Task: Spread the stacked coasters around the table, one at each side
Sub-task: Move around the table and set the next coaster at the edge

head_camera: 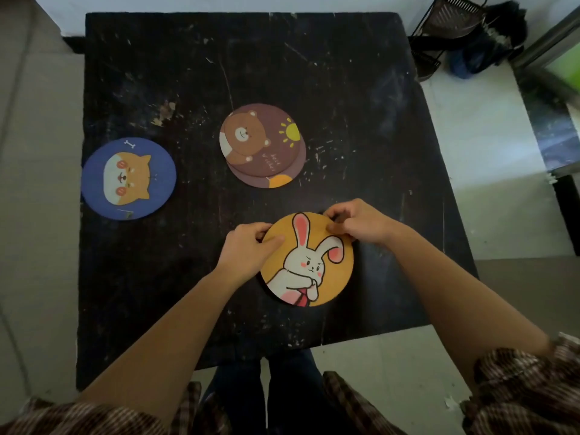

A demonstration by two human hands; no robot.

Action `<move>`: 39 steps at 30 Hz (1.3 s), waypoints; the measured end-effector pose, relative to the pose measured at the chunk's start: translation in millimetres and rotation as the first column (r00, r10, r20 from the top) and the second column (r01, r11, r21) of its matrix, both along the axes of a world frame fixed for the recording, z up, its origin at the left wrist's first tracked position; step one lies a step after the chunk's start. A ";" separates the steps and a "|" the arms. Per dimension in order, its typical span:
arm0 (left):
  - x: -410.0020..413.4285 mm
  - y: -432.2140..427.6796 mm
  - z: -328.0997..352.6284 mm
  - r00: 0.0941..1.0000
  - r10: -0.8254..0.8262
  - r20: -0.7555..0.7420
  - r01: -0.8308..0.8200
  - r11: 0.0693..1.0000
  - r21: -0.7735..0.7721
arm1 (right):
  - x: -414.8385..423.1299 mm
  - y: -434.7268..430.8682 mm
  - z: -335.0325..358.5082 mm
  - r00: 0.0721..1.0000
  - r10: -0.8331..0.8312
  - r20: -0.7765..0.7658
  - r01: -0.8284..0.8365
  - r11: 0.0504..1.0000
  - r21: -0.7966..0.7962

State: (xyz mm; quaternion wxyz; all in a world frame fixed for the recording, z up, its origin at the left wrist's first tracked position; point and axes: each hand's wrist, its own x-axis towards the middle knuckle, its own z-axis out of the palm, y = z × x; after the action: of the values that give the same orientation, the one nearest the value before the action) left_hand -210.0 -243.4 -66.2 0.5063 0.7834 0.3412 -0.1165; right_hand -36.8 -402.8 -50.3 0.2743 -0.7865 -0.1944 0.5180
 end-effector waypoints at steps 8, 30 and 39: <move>-11.0 -21.3 -3.6 0.995 -0.081 -0.056 0.082 0.997 0.006 | -5.3 -9.5 -9.0 0.995 0.025 0.092 -0.024 1.000 -0.021; -48.3 -36.0 -2.7 0.977 -0.104 -0.186 0.129 0.984 0.125 | -41.2 -50.4 -19.5 0.970 -0.002 0.242 0.018 0.998 -0.063; -57.3 -41.6 -1.5 0.979 -0.063 -0.193 0.097 0.981 0.168 | -56.2 -54.8 -25.2 0.954 -0.108 0.281 0.113 0.994 -0.005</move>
State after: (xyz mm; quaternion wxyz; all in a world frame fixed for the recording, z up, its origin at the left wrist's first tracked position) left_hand -267.3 -284.9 -67.7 0.3955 0.8238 0.3644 -0.1792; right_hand -93.0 -457.6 -75.5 0.2644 -0.8644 -0.1816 0.3873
